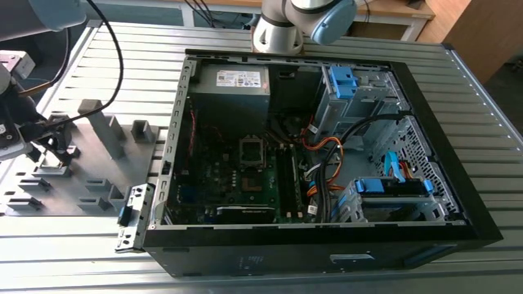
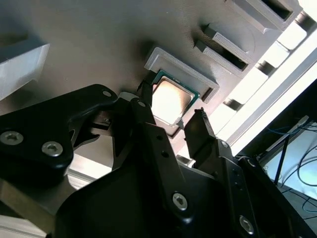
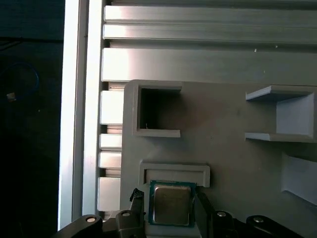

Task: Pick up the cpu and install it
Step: 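Pick up the cpu and move it towards the insertion slot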

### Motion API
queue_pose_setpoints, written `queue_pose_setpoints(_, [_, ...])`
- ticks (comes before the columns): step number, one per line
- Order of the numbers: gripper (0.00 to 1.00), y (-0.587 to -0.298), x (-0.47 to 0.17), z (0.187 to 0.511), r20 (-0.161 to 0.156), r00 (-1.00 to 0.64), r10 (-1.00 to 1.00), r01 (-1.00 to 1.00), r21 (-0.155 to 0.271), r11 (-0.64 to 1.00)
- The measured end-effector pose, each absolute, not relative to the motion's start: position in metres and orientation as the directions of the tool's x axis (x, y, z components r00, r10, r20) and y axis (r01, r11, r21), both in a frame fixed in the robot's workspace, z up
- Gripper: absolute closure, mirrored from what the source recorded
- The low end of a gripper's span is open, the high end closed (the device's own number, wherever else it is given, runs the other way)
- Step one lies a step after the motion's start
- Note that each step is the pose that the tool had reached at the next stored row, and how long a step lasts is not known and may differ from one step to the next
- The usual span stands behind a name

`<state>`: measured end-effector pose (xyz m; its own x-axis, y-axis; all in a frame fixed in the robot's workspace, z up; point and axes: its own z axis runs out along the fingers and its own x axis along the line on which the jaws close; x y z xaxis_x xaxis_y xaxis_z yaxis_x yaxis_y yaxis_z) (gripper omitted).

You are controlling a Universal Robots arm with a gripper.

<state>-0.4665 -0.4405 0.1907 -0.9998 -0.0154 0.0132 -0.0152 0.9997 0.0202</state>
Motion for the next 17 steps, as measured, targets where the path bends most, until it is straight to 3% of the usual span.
queue_pose_setpoints(9, [0.47, -0.4405, -0.4665, 0.1905, 0.013, -1.000, -0.018, -0.017, 0.020, 1.000])
queue_pose_setpoints(12, [0.40, -0.4405, -0.4665, 0.1905, 0.013, -1.000, -0.018, -0.017, 0.020, 1.000])
queue_pose_setpoints(13, [0.34, -0.4405, -0.4665, 0.1905, 0.013, -1.000, -0.018, -0.017, 0.020, 1.000])
queue_pose_setpoints(17, [0.34, -0.4405, -0.4665, 0.1901, 0.013, -1.000, 0.007, 0.007, 0.020, 1.000])
